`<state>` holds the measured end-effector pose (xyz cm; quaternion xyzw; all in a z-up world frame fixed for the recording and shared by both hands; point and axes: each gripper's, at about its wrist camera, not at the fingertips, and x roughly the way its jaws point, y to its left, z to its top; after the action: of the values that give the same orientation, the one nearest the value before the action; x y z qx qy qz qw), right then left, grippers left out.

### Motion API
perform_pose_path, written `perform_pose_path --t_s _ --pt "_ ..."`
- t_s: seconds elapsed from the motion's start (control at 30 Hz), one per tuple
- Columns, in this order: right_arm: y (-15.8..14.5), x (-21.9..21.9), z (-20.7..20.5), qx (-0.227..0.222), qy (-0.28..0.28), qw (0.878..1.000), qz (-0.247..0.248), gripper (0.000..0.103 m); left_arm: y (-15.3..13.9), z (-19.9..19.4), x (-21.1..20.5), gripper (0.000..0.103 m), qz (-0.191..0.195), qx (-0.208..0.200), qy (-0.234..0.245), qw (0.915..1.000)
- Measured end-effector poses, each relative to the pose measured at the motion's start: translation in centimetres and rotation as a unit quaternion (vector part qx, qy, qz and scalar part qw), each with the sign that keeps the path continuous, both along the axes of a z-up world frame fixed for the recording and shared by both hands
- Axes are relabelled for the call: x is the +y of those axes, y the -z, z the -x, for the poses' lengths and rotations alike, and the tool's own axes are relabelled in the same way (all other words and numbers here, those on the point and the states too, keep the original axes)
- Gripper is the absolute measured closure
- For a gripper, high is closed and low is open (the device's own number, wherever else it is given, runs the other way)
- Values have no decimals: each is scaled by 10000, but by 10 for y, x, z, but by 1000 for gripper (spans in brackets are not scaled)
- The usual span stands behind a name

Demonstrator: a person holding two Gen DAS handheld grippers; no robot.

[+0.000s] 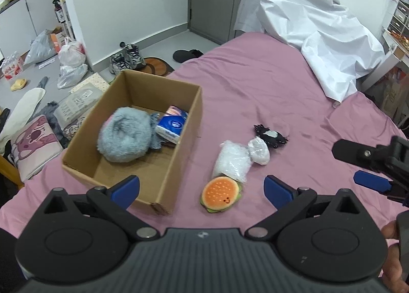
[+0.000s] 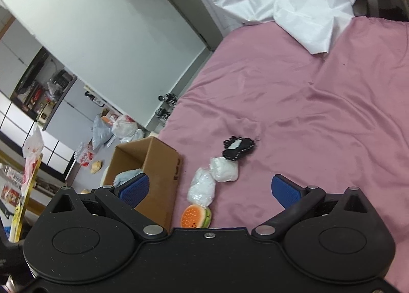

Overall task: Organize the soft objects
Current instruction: 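Withdraw both tools from the box toward the burger plush and bags, then grasp the orange burger plush with the left tool while the right tool grasps the white plastic bag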

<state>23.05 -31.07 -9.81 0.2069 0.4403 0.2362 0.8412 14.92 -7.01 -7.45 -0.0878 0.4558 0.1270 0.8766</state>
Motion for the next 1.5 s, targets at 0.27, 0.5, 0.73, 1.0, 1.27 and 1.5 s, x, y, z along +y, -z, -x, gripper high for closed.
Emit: perform_pose_path --t_s 0.27,0.5,0.73,1.0,1.27,1.5 --pt "15 -1 -9 258 84 9996 16 0 23 -8 -12 3 184 14 11 9998" --pt "25 1 -15 358 64 9993 -40 0 51 -15 -14 17 327 80 -244 9991" --pt "34 6 -25 313 -49 9995 -46 1 76 -22 -13 33 467 149 -656 9966" --pt "50 20 -39 274 -314 9991 109 18 100 -27 -11 38 572 145 -1110 9921" --pt "70 33 -52 298 -462 9984 134 30 119 -36 -9 38 687 118 -1393 9878" --pt "83 40 -60 234 -549 9982 102 42 134 -44 -9 44 827 173 -1469 9855"
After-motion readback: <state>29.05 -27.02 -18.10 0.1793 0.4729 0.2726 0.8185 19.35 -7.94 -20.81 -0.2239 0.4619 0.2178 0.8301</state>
